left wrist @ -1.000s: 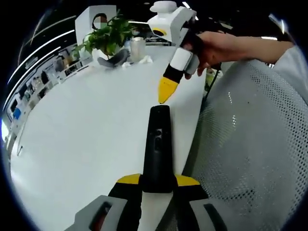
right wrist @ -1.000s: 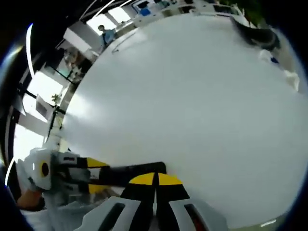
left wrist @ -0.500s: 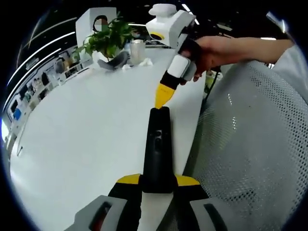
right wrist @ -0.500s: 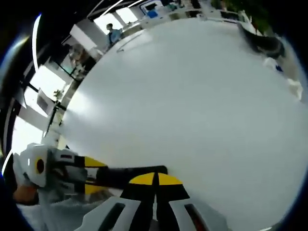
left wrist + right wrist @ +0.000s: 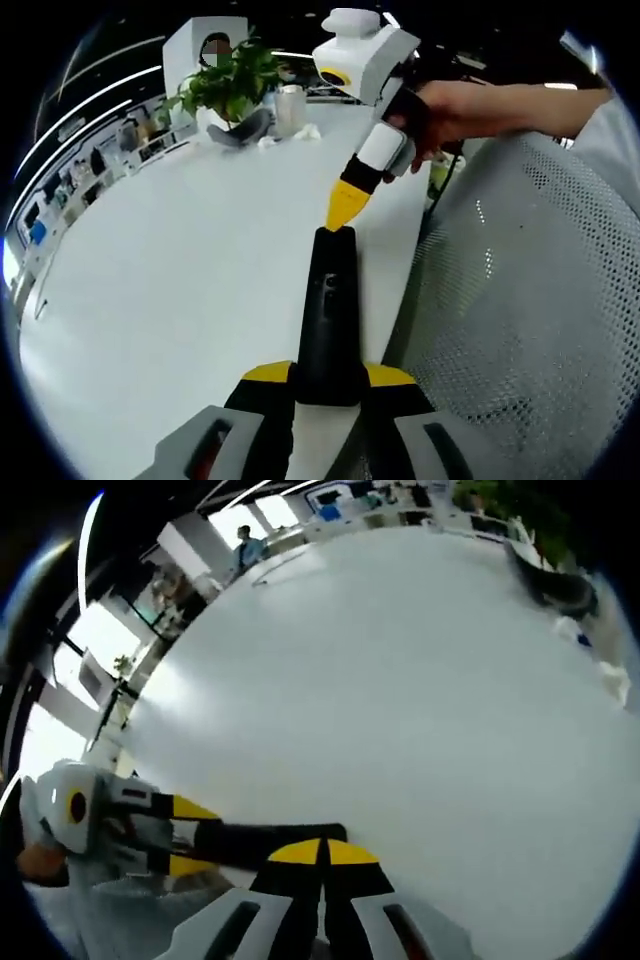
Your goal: Press the specified remote control buttons in sequence, fully releasing each button before pressing the next.
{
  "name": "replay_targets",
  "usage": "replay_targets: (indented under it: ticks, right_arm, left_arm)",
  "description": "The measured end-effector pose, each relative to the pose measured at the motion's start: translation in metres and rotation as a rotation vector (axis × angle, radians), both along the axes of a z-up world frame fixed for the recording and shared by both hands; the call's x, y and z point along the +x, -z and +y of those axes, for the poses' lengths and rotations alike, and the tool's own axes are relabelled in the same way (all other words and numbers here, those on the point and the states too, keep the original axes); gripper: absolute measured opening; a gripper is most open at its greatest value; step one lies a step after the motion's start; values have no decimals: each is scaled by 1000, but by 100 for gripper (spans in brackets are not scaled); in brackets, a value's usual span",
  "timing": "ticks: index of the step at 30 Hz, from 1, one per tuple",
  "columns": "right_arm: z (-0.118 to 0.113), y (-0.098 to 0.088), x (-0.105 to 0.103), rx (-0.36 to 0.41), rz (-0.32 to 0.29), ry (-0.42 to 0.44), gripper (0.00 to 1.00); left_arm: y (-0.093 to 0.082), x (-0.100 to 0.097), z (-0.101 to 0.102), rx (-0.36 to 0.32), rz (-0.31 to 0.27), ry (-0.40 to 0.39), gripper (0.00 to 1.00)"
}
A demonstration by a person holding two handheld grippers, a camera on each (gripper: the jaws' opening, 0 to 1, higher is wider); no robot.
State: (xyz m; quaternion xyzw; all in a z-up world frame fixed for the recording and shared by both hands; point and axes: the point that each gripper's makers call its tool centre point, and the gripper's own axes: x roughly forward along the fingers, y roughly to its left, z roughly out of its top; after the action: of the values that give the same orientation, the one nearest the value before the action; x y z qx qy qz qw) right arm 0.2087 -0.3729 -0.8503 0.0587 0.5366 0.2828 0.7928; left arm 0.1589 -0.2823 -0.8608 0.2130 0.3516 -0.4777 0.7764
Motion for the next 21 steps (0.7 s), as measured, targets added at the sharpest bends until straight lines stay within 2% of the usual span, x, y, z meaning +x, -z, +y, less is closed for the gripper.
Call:
replay_targets:
  ticks: [7,14,21]
  right_arm:
    - [-2,-1,1,95,106,108,0]
    - [1,-3,-1,56,66,69,0]
    - [5,-4,-4,73,88,56,0]
  left_arm:
    - [0,0,0,-4,-6,10,24]
    - [0,0,0,-13,-12,20,24]
    - [0,-2,-4,-17,-16,38,24]
